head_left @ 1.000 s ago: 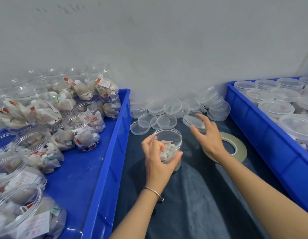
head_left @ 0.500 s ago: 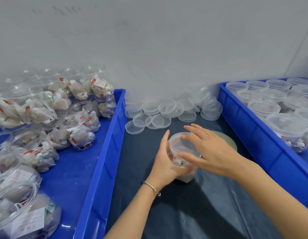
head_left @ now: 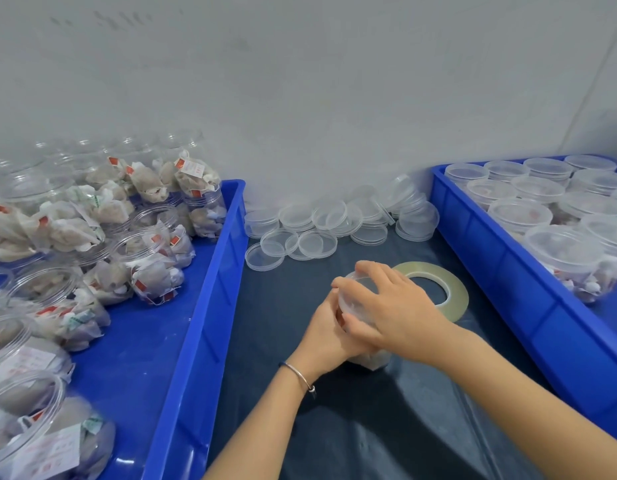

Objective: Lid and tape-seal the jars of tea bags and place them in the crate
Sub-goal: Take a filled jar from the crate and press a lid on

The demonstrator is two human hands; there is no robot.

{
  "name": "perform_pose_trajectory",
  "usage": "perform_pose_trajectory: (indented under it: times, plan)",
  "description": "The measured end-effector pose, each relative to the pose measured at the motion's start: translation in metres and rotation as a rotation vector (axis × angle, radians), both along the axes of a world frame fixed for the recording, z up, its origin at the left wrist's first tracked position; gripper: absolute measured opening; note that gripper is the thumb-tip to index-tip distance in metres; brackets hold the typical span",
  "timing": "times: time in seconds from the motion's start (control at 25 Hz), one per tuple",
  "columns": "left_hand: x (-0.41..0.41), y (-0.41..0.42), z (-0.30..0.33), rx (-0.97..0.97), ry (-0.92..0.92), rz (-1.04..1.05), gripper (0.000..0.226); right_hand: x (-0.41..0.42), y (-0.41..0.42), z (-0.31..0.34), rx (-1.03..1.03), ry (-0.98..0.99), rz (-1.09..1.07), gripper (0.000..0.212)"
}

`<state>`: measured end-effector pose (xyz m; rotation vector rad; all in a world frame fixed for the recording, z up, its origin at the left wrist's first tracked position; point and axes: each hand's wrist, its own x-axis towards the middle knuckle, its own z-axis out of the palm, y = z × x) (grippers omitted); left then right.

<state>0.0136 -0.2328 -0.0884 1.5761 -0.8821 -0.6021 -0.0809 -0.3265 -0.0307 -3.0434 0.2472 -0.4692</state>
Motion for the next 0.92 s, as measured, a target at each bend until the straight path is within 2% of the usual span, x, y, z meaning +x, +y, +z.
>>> perform_pose_trajectory:
  times: [0.08, 0.16, 0.2, 0.32, 0.4, 0.44, 0.48, 0.52, 0.56, 0.6, 0.64, 0.68, 0.76, 0.8, 0.84, 0.88, 0.92]
  plan:
    - [0.000, -0.002, 0.000, -0.033, 0.119, -0.034, 0.057, -0.004, -0.009, 0.001, 0.006, 0.062, 0.079, 0.041]
    - [-0.004, -0.003, 0.004, -0.003, 0.100, -0.013, 0.050, -0.002, -0.010, 0.000, -0.030, 0.010, 0.087, 0.041]
    - [-0.006, -0.005, 0.004, 0.011, 0.019, 0.020, 0.050, 0.001, -0.005, -0.004, -0.055, -0.051, 0.025, 0.043]
    - [-0.008, -0.008, 0.005, 0.116, -0.409, 0.080, 0.048, 0.017, 0.025, -0.011, -0.123, -0.089, -0.349, 0.043]
    - [-0.005, -0.003, 0.006, 0.066, -0.346, 0.033, 0.032, 0.019, 0.034, -0.009, -0.077, -0.005, -0.446, 0.052]
    - [-0.004, -0.001, 0.009, 0.027, -0.351, -0.026, 0.024, 0.017, 0.028, -0.007, -0.080, 0.008, -0.387, 0.059]
    - [-0.002, -0.001, 0.008, -0.016, -0.327, -0.015, 0.026, 0.014, 0.016, -0.003, -0.056, 0.060, -0.246, 0.063]
    - [-0.001, 0.000, 0.009, -0.012, -0.217, -0.005, 0.028, 0.008, 0.002, 0.003, 0.036, 0.122, -0.031, 0.059]
    - [-0.001, 0.002, 0.007, 0.002, -0.187, -0.027, 0.026, 0.004, -0.011, 0.010, 0.148, 0.149, 0.154, 0.050]
    - [-0.001, 0.002, 0.003, 0.011, -0.214, -0.041, 0.038, 0.001, -0.018, 0.013, 0.228, 0.154, 0.240, 0.044]
    - [-0.001, -0.002, -0.002, 0.017, -0.159, -0.011, 0.053, 0.000, -0.017, 0.011, 0.223, 0.120, 0.219, 0.041]
    - [-0.004, -0.002, -0.004, 0.019, -0.150, 0.011, 0.064, 0.001, -0.010, 0.005, 0.132, 0.035, 0.109, 0.040]
    - [-0.004, -0.001, -0.015, 0.024, -0.329, 0.054, 0.067, 0.008, 0.016, -0.008, -0.044, -0.094, -0.215, 0.041]
    - [-0.002, -0.002, -0.016, 0.037, -0.437, 0.069, 0.056, 0.011, 0.026, -0.010, -0.068, -0.089, -0.297, 0.045]
    - [-0.003, -0.002, -0.014, 0.017, -0.436, 0.021, 0.038, 0.011, 0.027, -0.008, -0.049, -0.017, -0.294, 0.053]
    - [-0.004, 0.000, -0.007, -0.017, -0.390, 0.035, 0.023, 0.009, 0.020, -0.006, -0.002, 0.058, -0.214, 0.060]
    - [0.001, 0.001, -0.002, -0.010, -0.282, 0.044, 0.021, 0.006, 0.007, -0.002, 0.075, 0.162, -0.084, 0.063]
